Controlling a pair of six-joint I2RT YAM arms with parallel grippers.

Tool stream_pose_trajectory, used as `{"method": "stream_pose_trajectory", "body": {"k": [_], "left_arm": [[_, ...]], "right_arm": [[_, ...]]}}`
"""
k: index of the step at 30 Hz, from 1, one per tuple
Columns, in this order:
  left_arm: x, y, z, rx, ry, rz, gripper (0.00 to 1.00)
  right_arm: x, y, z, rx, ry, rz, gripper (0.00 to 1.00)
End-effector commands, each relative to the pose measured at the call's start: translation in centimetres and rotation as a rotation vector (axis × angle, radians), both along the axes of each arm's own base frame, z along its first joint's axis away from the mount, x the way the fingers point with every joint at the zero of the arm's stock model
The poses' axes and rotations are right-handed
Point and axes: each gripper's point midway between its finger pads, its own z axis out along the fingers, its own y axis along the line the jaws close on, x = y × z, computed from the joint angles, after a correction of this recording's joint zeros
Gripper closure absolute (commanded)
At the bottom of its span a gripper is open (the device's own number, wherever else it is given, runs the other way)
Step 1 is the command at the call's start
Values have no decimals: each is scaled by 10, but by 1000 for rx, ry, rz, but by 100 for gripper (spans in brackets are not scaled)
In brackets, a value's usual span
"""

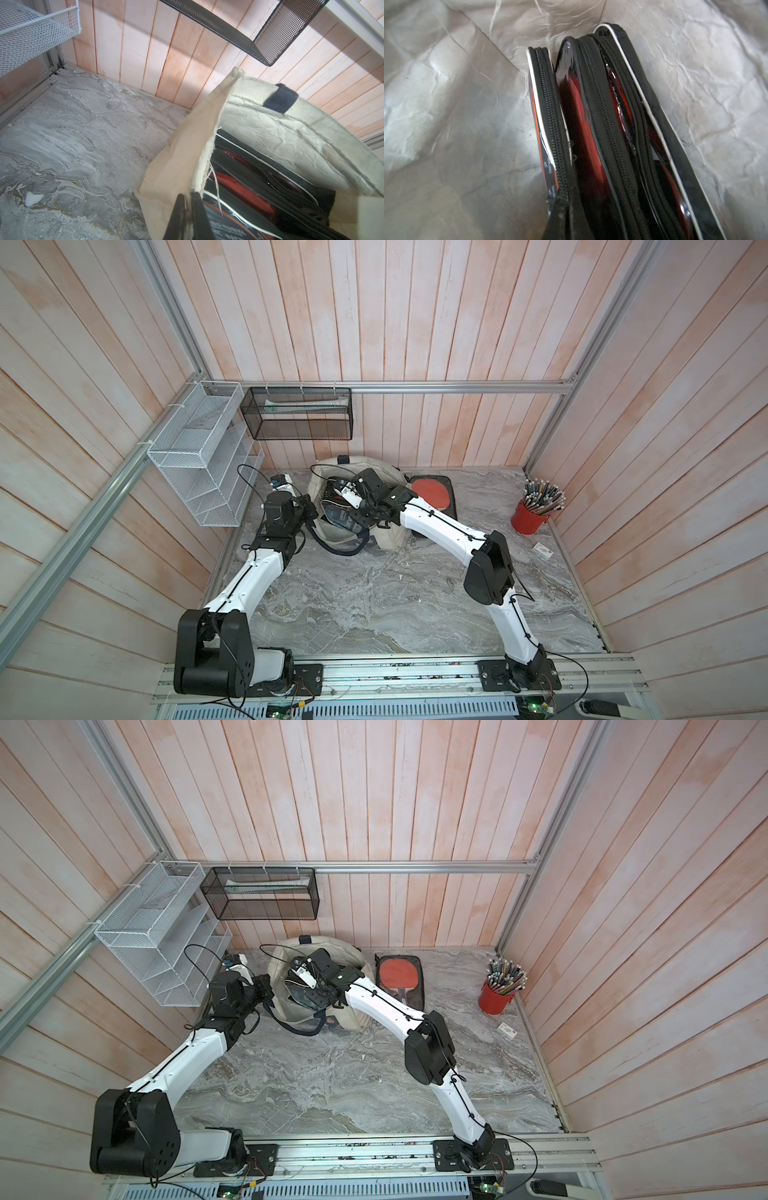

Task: Remove the ping pong set from the canvas bag
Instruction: Pick up the ping pong set from the canvas bag.

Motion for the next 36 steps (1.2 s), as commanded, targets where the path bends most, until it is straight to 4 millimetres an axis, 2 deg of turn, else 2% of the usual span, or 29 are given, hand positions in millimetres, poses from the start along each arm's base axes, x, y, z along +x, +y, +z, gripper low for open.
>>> {"method": "stream_pose_trajectory", "body": {"k": [1,11,19,26,29,32,36], "left_arm": [[-2,-2,-9,-11,31,-12,100],[0,-2,-6,-10,30,-12,100],[2,-3,-5,-10,26,-14,100],[3,-3,-6,-11,29,-15,100],[4,-4,-5,-15,27,-17,100],[5,-4,-5,-15,26,-18,100],[5,-4,-6,-14,28,-19,100]], "right_arm": [[11,-12,75,88,-124,-67,100],[10,-23,166,240,-238,-105,100],[9,-61,250,386,-340,-190,100],[-5,-123,342,555,-485,-313,100],[-9,-158,370,594,-545,-400,100],[-7,-192,380,595,-576,-491,100],[0,-232,375,584,-587,-601,100]]}}
